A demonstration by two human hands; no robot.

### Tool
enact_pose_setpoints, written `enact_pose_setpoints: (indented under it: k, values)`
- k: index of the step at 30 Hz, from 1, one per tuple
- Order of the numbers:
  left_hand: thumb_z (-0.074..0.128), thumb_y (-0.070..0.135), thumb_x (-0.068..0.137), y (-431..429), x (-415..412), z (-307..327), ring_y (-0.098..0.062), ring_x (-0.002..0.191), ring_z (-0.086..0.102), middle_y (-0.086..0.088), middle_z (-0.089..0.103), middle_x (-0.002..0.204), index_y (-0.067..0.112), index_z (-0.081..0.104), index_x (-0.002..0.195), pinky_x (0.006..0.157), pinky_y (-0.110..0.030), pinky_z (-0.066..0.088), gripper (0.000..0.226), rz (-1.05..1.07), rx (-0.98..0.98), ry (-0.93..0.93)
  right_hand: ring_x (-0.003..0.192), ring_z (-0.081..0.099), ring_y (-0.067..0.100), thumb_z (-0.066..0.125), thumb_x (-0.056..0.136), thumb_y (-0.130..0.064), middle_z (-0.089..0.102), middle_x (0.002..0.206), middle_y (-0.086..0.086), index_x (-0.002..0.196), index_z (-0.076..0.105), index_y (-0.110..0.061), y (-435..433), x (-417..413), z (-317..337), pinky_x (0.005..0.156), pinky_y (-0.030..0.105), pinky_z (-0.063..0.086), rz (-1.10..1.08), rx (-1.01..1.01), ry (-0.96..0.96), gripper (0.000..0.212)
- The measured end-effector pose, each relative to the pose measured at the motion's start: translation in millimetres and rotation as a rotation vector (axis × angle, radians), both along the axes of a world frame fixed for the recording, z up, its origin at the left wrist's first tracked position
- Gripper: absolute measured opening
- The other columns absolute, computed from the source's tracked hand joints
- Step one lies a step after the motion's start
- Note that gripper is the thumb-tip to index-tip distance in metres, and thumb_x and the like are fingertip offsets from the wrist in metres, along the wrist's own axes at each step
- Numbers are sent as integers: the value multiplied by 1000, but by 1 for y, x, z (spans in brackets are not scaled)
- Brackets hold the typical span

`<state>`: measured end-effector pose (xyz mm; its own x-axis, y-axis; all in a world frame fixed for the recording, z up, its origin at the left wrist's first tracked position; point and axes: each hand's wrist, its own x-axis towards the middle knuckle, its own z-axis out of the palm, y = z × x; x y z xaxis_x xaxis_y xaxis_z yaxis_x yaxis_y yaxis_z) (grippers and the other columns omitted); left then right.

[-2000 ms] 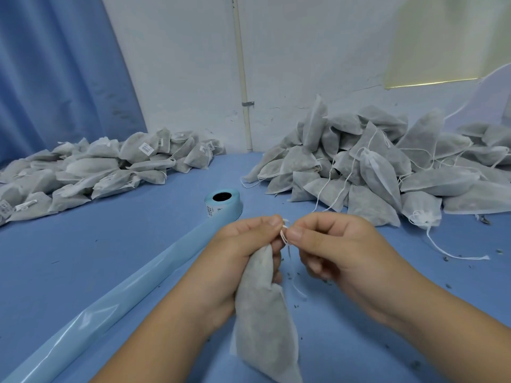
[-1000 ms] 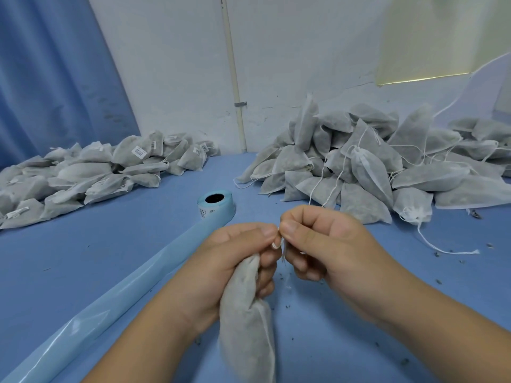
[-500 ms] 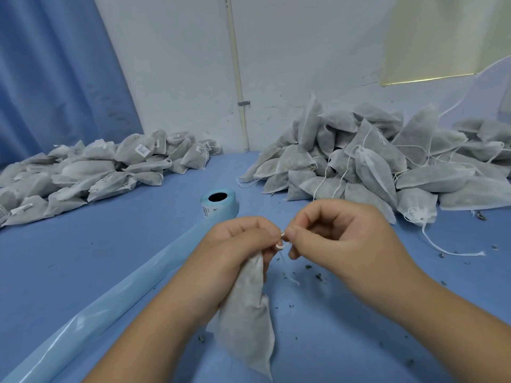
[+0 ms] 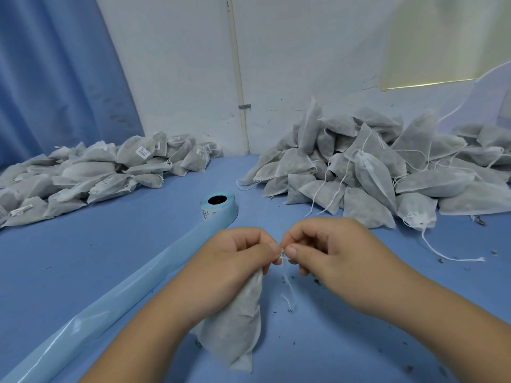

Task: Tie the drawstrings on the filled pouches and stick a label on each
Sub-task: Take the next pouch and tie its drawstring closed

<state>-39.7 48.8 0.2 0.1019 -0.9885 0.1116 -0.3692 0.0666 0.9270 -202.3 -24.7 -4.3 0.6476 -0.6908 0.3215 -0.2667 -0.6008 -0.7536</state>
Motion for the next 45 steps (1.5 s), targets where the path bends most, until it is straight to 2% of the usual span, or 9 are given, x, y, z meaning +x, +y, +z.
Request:
enact_pose_setpoints:
  k: [9,16,20,22,24,27,33,38,45]
  values:
    - [67,22,88,-2,-1,-6,-2,41,33,18,50,54,28,67,72,43,-9,27,18,112,-148,-165,52,52,-3,54,95,-20,57,55,-17,73,59,-22,-2,-1,-3,53,10,37,63,195,39,22]
    - [67,24,88,-3,-1,-9,2,47,43,22,49,47,29,66,68,51,-10,34,21,153,-256,-411,52,51,2,58,91,-22,55,55,-15,74,64,-21,-3,0,-4,52,13,38,27,211,-28,18]
    - [65,35,89,-4,0,-7,3,52,44,19,56,59,32,67,72,54,-10,35,17,110,-129,-201,56,46,10,63,86,-27,52,56,-11,71,66,-19,-1,0,-3,51,22,38,3,182,-104,18]
    - [61,40,79,-4,0,-6,-5,55,43,13,54,61,27,67,68,59,-20,34,18,63,-47,-64,56,46,11,63,85,-27,51,56,-11,71,66,-18,0,0,-2,50,22,37,14,172,-133,17]
    - [62,36,74,-4,0,-5,-14,56,38,3,49,63,18,64,67,58,-30,30,19,26,24,106,56,46,11,63,84,-26,52,55,-11,71,67,-20,2,1,0,49,20,37,24,152,-166,15]
    - [65,29,73,-4,0,-4,-15,52,36,-4,45,62,14,60,64,51,-26,32,19,-43,64,303,55,47,10,65,82,-26,52,54,-12,72,68,-23,5,2,0,49,18,37,15,153,-237,10]
    - [62,25,76,-4,-4,-4,-14,46,38,0,42,53,14,53,56,45,-22,37,24,-112,56,408,48,42,5,69,67,-30,52,53,-11,73,62,-22,8,4,-2,46,17,37,-52,96,-351,12]
    - [61,22,76,-3,-6,-4,-14,43,36,-3,39,54,11,51,58,43,-23,36,23,-125,53,490,50,46,5,74,73,-22,55,61,-10,70,64,-23,9,3,-4,51,13,37,-80,-80,-291,11]
    - [68,26,69,-4,-3,-3,-15,47,35,-4,40,57,11,54,59,45,-24,36,23,-70,21,437,58,54,8,61,73,-25,61,66,-10,69,69,-22,13,4,-3,54,11,37,-57,-176,-237,10]
